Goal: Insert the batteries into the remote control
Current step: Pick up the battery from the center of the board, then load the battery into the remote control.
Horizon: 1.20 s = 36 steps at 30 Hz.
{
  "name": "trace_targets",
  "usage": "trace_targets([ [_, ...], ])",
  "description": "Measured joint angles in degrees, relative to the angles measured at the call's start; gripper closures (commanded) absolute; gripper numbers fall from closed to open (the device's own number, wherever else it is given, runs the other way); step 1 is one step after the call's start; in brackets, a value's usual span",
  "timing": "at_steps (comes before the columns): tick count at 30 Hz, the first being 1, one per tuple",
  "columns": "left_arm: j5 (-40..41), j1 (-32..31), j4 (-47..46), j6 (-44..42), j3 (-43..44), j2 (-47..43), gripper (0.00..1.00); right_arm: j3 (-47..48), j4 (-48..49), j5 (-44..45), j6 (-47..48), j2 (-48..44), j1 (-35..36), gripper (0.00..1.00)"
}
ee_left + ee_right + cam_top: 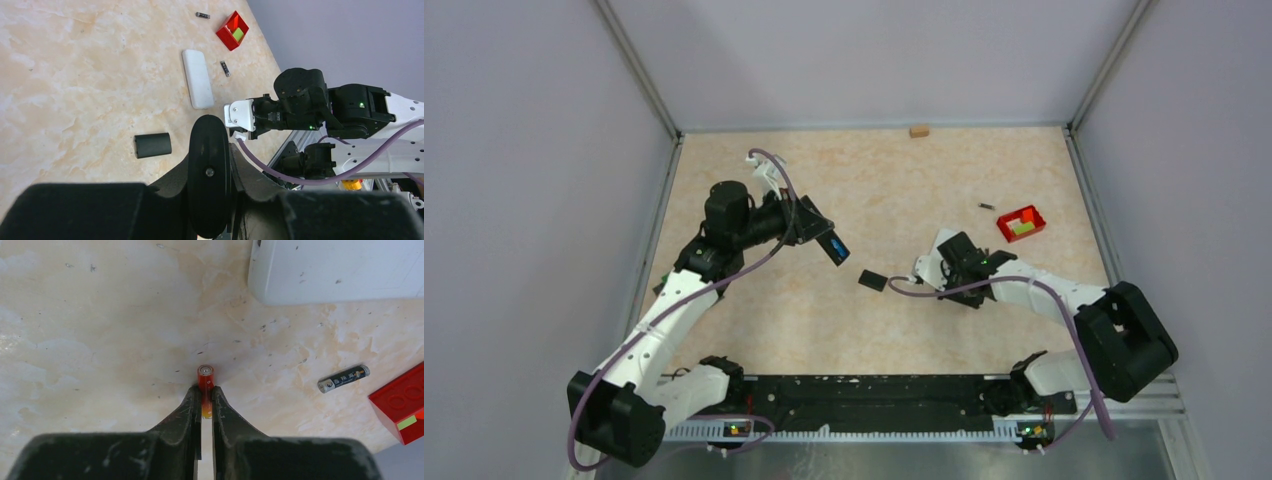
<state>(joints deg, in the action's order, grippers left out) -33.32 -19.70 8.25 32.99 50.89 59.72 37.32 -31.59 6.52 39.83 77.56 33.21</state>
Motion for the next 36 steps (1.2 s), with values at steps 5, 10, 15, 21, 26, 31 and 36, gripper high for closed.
trace_targets([
  [5,0.00,0.00,-0.02,0.02,0.00,0.00,1.00,0.31,0.31,0.63,-0.44,0.11,0.00,1.00],
  [10,-0.02,0.00,-0.07,0.17,0.00,0.00,1.00,0.68,1.01,-0.68,-4.15,-0.57,-0.09,1.00],
  [15,-0.63,0.04,-1.68,1.75,0.00,0.68,1.00,4.04,3.50,-2.86,-14.69,-3.04,-0.37,1.00],
  [21,-3.78,0.04,-6.12,5.99,0.00,5.53,1.00,12.72,5.51,-1.22,-34.03,-4.37,-0.37,1.00],
  [26,-7.58,0.04,-12.04,10.95,-0.33,11.30,1.00,20.57,3.65,0.55,-49.86,-4.46,0.26,1.00],
  [31,-11.45,0.02,-19.21,16.20,-1.55,15.32,1.00,21.64,4.63,3.54,-60.89,-8.85,6.51,1.00],
  [36,-14.51,-0.28,-24.96,19.21,-2.75,16.90,1.00,23.89,7.67,6.12,-63.65,-11.41,16.68,1.00],
])
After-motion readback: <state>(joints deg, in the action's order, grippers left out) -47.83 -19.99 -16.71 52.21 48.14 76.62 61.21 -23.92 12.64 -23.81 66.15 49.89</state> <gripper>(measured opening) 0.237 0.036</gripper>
